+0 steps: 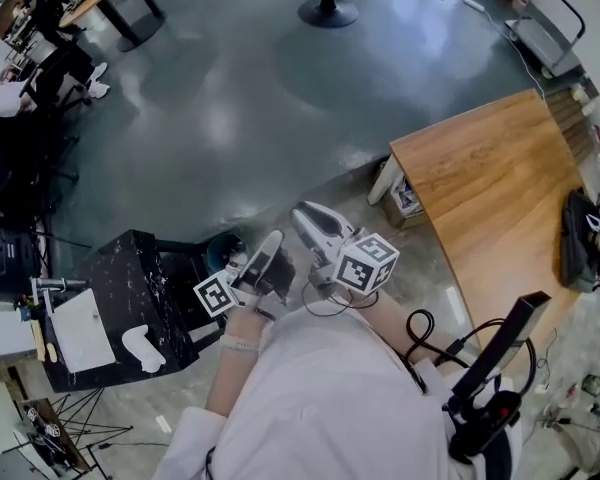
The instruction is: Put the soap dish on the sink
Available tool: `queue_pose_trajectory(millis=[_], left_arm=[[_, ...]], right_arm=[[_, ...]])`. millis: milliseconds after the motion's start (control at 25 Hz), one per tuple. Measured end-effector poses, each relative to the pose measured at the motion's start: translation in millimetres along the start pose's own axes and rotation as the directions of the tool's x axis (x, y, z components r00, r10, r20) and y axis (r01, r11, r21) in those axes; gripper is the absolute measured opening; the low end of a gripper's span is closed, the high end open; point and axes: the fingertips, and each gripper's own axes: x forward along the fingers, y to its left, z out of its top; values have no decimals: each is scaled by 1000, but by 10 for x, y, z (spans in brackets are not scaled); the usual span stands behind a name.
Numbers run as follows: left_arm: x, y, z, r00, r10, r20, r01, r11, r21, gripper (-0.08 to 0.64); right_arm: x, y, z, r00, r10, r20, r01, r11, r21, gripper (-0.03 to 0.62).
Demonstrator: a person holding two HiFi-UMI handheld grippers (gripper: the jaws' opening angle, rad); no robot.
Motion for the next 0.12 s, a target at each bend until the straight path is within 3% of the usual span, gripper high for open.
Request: queue_pose_trajectory(millis=[120], left_arm=[[-100, 14, 25, 1000, 2, 29, -2, 1000, 6, 6]], right_arm=[[32, 29, -100, 1000, 10, -25, -10, 1000, 4, 91]])
